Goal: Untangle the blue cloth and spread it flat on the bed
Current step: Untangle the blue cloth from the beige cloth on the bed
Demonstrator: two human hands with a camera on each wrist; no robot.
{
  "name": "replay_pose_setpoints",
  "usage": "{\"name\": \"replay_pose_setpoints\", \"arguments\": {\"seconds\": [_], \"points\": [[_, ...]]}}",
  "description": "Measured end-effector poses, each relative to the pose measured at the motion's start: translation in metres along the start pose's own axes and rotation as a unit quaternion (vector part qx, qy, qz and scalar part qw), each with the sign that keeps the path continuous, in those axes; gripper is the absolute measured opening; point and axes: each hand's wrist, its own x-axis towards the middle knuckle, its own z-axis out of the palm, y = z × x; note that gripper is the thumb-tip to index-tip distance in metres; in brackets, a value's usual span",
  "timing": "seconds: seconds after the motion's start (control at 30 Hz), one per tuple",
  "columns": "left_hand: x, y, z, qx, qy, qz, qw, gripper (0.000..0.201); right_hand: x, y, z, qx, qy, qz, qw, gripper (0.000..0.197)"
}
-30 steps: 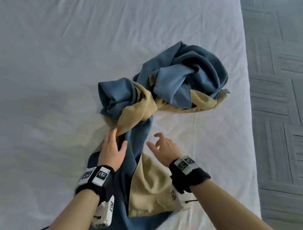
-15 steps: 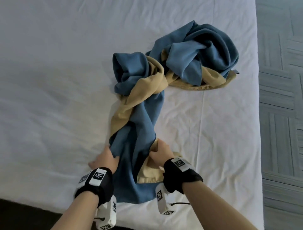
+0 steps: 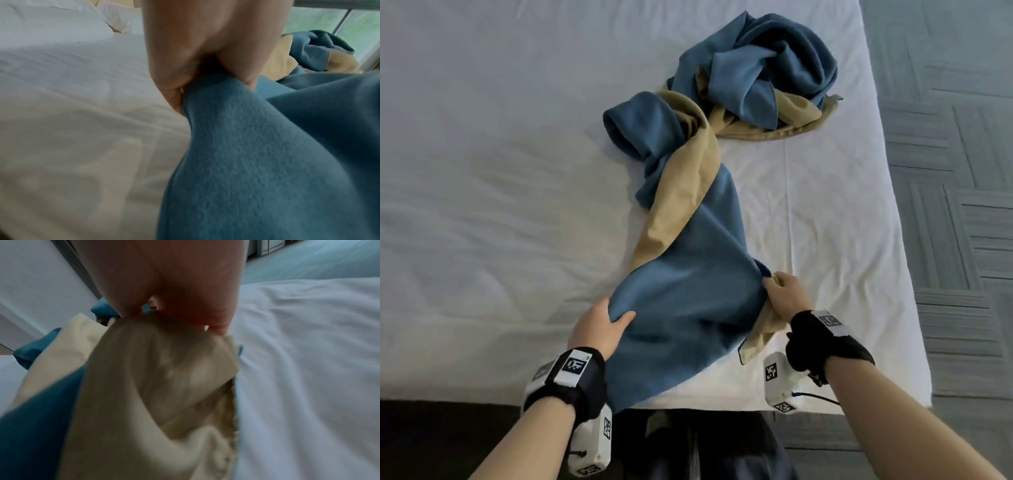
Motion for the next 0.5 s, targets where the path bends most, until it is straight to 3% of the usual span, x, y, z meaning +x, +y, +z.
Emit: {"name": "replay_pose_setpoints", "arguments": {"seconds": [0.07, 0.2, 0.23, 0.3, 0.4, 0.5], "points": [[-0.003, -0.026, -0.006, 0.044, 0.001, -0.02, 0.999, 0.032, -0.016, 0.025, -0.006, 0.001, 0.035, 0.014, 0.999, 0.028], [-0.007, -0.075, -0.028, 0.092, 0.025, -0.079, 0.992, 0.035, -0.044, 0.083, -0.033, -0.035, 0.178, 0.081, 0.98, 0.015], [-0.008, -0.085, -0.034, 0.1, 0.028, -0.084, 0.991, 0.034, -0.05, 0.098, -0.038, -0.059, 0.176, 0.111, 0.976, 0.017], [-0.011, -0.097, -0.041, 0.119, 0.023, -0.086, 0.989, 0.03, -0.06, 0.121, -0.039, -0.124, 0.083, 0.162, 0.975, 0.024], [-0.01, -0.099, -0.039, 0.156, -0.027, -0.092, 0.983, 0.039, -0.069, 0.133, -0.021, -0.194, -0.068, 0.176, 0.963, 0.029], [-0.004, -0.093, -0.03, 0.122, -0.084, -0.099, 0.984, 0.063, -0.067, 0.12, -0.003, -0.173, -0.083, 0.155, 0.969, 0.029]]}}
